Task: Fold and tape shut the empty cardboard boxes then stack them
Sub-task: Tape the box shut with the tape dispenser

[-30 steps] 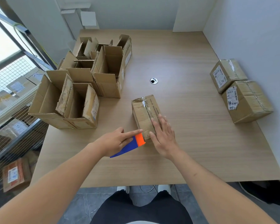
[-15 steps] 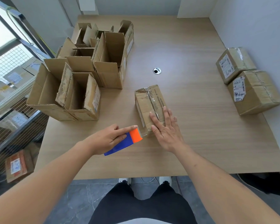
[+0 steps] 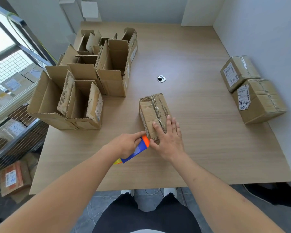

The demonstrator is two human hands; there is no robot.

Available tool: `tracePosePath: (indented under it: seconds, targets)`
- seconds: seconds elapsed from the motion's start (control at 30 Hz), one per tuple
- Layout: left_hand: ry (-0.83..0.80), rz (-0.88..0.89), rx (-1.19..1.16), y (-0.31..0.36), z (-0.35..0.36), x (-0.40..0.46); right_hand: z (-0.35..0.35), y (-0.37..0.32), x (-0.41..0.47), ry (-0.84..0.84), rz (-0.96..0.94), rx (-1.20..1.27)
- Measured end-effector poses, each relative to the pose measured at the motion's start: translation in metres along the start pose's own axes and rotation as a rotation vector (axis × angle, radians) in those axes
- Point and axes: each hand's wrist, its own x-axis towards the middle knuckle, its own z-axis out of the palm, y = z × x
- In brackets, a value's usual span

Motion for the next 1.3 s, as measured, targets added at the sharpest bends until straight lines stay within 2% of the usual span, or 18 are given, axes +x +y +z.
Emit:
tracePosePath:
  seconds: [0.3,0.47,0.67,0.83,1.0,1.3]
  targets:
    - [0.003,-0.051,0.051,-0.010,-0.002,0.013,-0.002,-0.016,0.007,-0.040,0.013,-0.089]
    - [0.033,-0.049,-0.074,-0.027,0.006,0.000,0.010,-0.003,0.004,-0.021,-0.034,-0.088]
    - [0.093,0.036,-0.086,-0.041,-0.006,-0.022,0.002,0.008,0.002,-0.087,-0.079,-0.074]
    - [0.097,0.144,-0.096,-0.051,-0.027,-0.040,0.000,0.011,0.002,-0.085,-0.081,0.055]
    - [0.183,0.235,-0.209,-0.046,-0.042,-0.051,-0.011,0.020,0.001,-0.085,-0.086,0.229]
    - [0.212,0.256,-0.233,-0.032,-0.053,-0.050,-0.017,0.034,0.002,-0.083,-0.134,0.210]
